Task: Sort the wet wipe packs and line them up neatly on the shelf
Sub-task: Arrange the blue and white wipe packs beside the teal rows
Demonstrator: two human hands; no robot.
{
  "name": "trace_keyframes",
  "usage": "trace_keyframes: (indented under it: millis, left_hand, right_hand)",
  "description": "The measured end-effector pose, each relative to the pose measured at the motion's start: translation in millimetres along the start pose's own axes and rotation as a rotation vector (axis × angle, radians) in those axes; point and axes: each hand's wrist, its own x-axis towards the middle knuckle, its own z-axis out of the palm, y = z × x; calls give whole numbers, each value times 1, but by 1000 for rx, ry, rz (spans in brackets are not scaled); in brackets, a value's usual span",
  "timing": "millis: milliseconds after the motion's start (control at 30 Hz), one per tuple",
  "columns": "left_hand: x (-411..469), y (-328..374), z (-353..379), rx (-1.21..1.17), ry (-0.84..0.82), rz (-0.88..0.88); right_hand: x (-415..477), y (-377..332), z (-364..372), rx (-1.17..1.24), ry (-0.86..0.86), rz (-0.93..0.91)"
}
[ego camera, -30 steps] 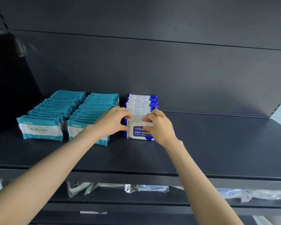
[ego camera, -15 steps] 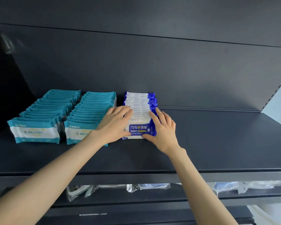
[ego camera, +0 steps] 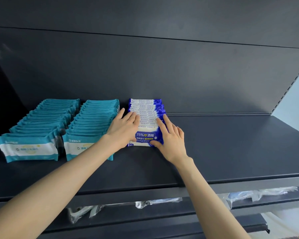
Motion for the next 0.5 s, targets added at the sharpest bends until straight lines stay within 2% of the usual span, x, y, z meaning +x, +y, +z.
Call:
trace_keyframes:
  millis: [300,500]
  left_hand:
    - [-2,-1,-3,-21,16,19]
    - [-11,-5,-8,-115,-18,56]
  right_hand:
    - [-1,-7,-7,-48,-31,24]
    - [-4,-14,-14,-51,-71,55]
